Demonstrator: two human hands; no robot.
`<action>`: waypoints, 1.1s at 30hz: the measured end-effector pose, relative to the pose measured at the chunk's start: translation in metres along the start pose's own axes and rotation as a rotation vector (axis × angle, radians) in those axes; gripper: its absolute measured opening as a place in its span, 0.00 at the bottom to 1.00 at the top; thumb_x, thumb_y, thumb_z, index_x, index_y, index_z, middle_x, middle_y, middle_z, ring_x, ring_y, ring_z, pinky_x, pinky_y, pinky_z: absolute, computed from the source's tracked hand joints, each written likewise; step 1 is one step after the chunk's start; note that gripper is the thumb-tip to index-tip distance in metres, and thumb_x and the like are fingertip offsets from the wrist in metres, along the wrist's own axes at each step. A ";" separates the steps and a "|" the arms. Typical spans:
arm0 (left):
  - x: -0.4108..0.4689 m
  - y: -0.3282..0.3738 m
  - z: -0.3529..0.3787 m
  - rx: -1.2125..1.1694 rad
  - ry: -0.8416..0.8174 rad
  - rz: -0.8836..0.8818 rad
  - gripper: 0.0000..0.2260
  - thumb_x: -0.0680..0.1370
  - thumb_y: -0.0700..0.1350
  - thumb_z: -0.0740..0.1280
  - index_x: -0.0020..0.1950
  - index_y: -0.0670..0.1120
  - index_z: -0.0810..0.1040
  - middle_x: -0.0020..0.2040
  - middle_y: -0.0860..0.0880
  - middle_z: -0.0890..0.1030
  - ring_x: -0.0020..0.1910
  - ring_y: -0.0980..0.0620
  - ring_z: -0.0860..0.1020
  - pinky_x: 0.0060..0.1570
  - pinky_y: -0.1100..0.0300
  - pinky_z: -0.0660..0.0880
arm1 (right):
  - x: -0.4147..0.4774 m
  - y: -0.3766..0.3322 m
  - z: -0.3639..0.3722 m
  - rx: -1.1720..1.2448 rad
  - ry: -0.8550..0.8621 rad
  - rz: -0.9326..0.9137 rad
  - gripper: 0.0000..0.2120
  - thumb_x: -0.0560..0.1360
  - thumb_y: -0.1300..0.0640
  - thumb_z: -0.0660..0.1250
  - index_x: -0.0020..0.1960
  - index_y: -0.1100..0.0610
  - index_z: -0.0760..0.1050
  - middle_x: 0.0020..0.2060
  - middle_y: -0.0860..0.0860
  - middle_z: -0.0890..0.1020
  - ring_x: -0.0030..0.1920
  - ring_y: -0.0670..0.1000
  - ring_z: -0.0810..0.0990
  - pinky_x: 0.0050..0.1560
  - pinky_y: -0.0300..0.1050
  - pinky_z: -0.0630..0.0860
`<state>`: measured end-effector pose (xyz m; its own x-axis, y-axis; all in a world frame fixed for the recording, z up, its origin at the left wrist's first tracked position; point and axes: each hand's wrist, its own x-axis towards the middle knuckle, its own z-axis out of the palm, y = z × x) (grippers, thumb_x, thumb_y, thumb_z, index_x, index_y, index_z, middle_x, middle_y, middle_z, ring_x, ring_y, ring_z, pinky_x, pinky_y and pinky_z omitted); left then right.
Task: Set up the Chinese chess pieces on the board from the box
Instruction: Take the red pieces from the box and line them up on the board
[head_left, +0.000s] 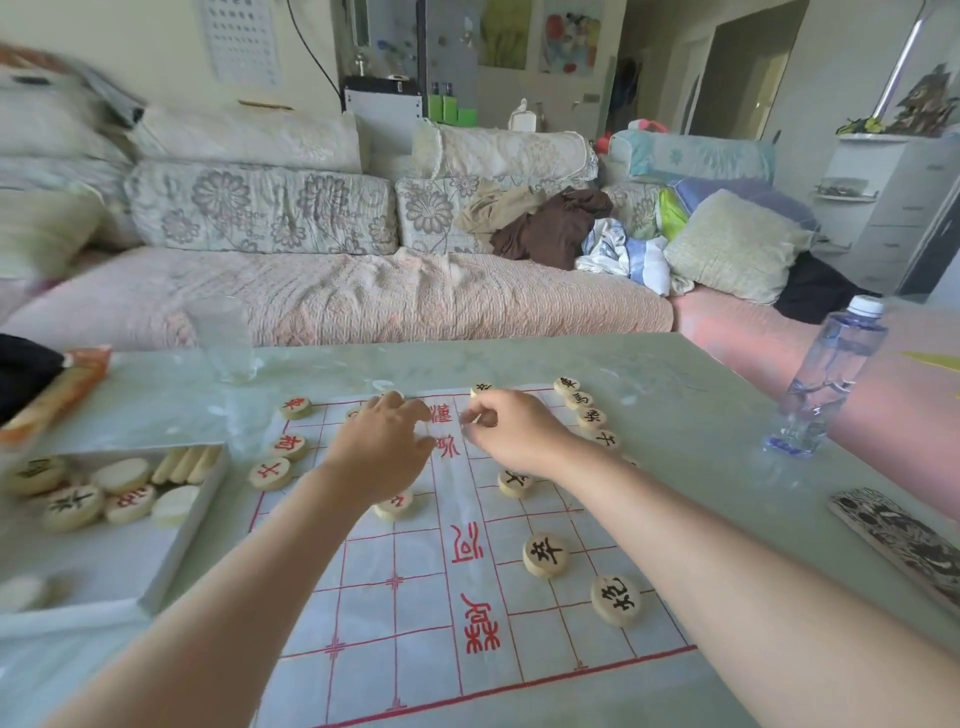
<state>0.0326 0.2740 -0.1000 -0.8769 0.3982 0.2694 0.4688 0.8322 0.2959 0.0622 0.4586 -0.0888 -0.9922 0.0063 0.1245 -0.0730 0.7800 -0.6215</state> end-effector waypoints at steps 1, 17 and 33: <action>-0.008 -0.010 -0.009 0.017 -0.002 -0.021 0.16 0.78 0.53 0.63 0.65 0.52 0.73 0.59 0.49 0.75 0.61 0.46 0.71 0.59 0.50 0.71 | -0.001 -0.012 0.009 0.003 -0.016 -0.029 0.07 0.76 0.54 0.67 0.52 0.49 0.81 0.42 0.43 0.81 0.47 0.49 0.81 0.50 0.44 0.76; -0.169 -0.209 -0.100 0.024 0.120 -0.455 0.13 0.77 0.46 0.63 0.61 0.53 0.77 0.58 0.49 0.76 0.58 0.45 0.73 0.55 0.53 0.72 | 0.018 -0.191 0.163 -0.043 -0.256 -0.261 0.07 0.76 0.54 0.65 0.52 0.45 0.78 0.48 0.45 0.81 0.48 0.49 0.79 0.52 0.44 0.77; -0.188 -0.274 -0.103 -0.153 0.089 -0.527 0.19 0.76 0.40 0.62 0.68 0.48 0.72 0.63 0.47 0.76 0.61 0.47 0.74 0.57 0.60 0.69 | 0.058 -0.279 0.273 -0.488 -0.344 -0.513 0.21 0.77 0.48 0.67 0.69 0.46 0.71 0.68 0.50 0.75 0.66 0.56 0.75 0.61 0.47 0.72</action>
<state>0.0802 -0.0687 -0.1369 -0.9876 -0.0967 0.1238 -0.0148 0.8420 0.5392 -0.0030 0.0700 -0.1194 -0.8277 -0.5612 0.0079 -0.5572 0.8199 -0.1314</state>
